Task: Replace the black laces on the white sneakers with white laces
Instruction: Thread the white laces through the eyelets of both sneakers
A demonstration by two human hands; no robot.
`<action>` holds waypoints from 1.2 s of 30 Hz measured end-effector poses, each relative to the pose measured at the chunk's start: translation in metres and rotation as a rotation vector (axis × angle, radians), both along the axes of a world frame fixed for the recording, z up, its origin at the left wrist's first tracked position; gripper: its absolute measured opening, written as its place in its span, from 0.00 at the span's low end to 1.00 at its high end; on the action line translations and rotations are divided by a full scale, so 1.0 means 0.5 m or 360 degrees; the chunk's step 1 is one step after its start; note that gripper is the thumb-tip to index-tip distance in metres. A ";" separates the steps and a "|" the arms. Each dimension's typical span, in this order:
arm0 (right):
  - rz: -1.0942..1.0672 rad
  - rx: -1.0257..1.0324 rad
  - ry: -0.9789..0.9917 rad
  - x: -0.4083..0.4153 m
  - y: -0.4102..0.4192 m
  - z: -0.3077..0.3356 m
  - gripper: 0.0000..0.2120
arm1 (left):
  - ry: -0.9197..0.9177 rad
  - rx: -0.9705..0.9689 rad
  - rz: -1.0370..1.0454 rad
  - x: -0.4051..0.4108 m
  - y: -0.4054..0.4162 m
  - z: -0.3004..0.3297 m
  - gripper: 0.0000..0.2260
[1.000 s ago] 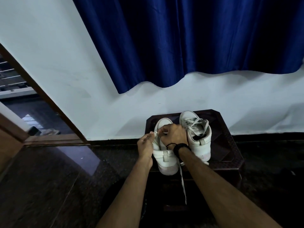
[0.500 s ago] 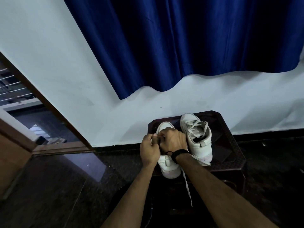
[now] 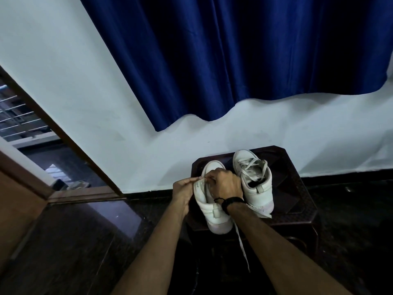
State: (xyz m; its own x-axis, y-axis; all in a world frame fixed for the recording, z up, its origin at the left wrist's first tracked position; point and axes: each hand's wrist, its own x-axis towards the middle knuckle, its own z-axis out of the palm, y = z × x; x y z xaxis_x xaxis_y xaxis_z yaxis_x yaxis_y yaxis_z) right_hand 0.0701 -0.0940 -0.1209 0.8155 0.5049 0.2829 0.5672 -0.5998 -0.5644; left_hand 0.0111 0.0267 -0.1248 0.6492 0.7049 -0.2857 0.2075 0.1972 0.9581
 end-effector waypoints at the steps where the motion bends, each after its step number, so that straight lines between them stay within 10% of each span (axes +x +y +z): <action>1: 0.0005 -0.0015 -0.0008 0.001 -0.001 0.000 0.11 | -0.0002 0.0010 -0.0003 0.003 -0.001 -0.001 0.08; 7: -0.0062 -0.0174 -0.0120 0.000 -0.005 0.006 0.10 | 0.0212 0.0284 0.0022 0.010 0.000 -0.001 0.07; 13: 0.0019 -0.0507 -0.0119 0.012 -0.009 0.043 0.14 | -0.0512 -0.0548 0.0499 -0.042 0.082 0.056 0.12; 17: 0.0076 -0.0512 -0.0023 0.020 -0.015 0.046 0.16 | 0.0033 0.0059 0.0562 -0.110 0.183 0.050 0.15; 21: 0.0020 -0.0331 -0.0020 0.015 -0.016 0.031 0.11 | 0.1042 0.1231 -0.0139 -0.144 0.182 -0.009 0.08; 23: 0.0013 -0.0281 -0.0050 0.009 -0.013 0.027 0.09 | 0.0793 0.1540 -0.0326 -0.118 0.129 -0.005 0.09; 30: 0.0006 -0.0368 -0.0138 0.002 -0.011 0.022 0.09 | 0.0414 0.1056 -0.0556 -0.027 0.007 0.011 0.08; 36: -0.0064 -0.0368 -0.0162 0.005 -0.009 0.021 0.09 | 0.0428 0.1140 0.0243 -0.106 0.059 0.022 0.08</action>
State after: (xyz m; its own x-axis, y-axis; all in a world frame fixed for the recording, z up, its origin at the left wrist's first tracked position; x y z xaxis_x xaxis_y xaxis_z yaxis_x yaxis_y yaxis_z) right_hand 0.0726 -0.0983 -0.1104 0.8096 0.5333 0.2454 0.5870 -0.7295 -0.3512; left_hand -0.0420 0.0561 -0.1137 0.5032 0.8530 0.1387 0.4713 -0.4054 0.7833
